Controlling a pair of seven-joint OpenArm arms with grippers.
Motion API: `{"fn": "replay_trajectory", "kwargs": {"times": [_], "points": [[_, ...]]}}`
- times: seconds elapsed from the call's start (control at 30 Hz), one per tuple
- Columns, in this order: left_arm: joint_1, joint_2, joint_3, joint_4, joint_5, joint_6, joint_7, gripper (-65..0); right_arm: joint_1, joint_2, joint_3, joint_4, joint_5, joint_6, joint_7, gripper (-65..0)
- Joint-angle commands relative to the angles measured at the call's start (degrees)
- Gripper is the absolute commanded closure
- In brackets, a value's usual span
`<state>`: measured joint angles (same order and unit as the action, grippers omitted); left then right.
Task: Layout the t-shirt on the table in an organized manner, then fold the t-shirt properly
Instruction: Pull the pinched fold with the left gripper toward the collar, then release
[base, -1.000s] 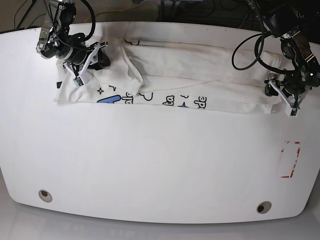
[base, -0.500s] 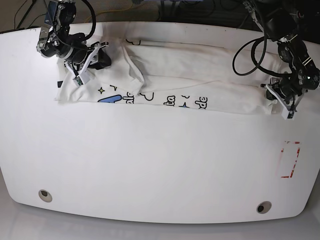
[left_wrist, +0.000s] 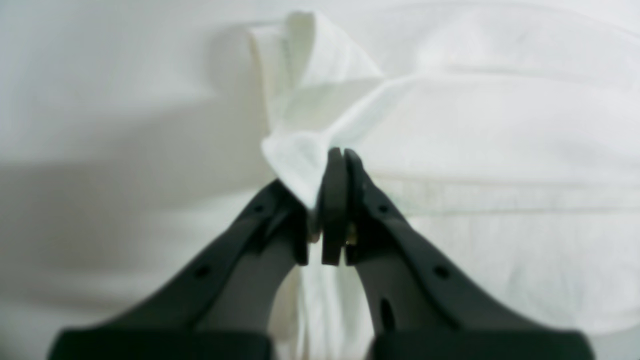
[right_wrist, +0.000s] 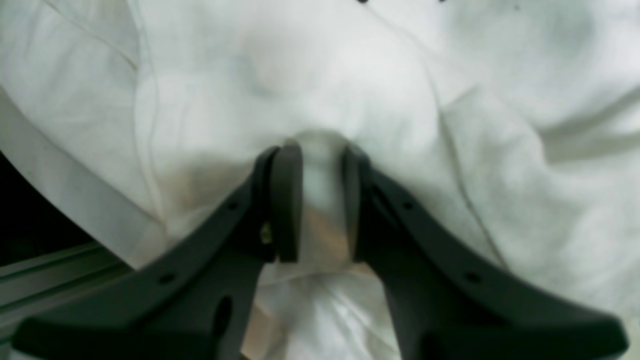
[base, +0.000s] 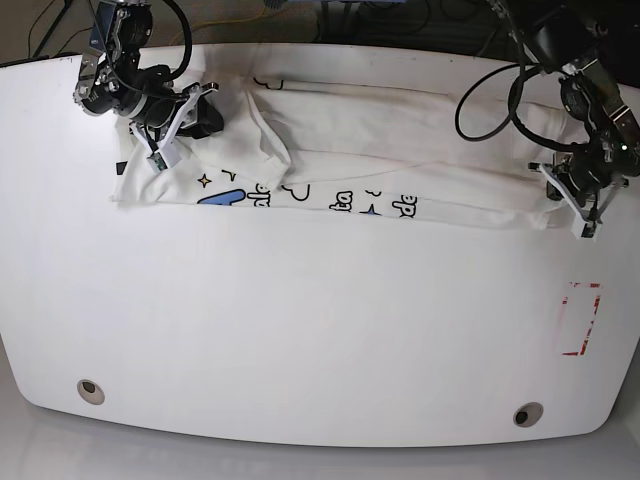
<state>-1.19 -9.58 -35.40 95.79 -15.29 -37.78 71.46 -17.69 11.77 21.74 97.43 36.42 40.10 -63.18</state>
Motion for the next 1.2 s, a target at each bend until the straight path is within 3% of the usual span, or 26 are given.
{"fn": "replay_trajectory", "kwargs": {"times": [0.0, 0.17, 0.87, 0.97, 1.17], "points": [[0.5, -0.8, -0.2, 3.5, -0.3, -0.2, 1.1, -1.1, -0.2, 0.5, 0.0, 0.3, -0.9, -0.1, -1.5, -14.4], [2.8, -0.8, -0.2, 7.8, -0.3, -2.2, 3.4, -1.1, -0.2, 0.5, 0.0, 0.3, -0.9, -0.1, -1.5, -14.4], [11.7, -1.2, -4.2, 11.9, -0.1, -2.2, 5.1, -1.9, -0.1, 0.3, 0.0, 0.2, -0.9, -0.1, -1.5, -14.4], [12.0, -1.9, -3.4, 11.9, 0.0, -2.2, 5.1, -5.7, -0.1, 0.3, 0.0, 0.2, -0.9, -0.1, -1.5, -14.4], [13.3, -2.7, -1.5, 11.8, -0.2, -2.2, 5.2, -22.1, 0.0, 0.3, 0.0, 0.2, -0.9, -0.1, -1.5, -14.4]]}}
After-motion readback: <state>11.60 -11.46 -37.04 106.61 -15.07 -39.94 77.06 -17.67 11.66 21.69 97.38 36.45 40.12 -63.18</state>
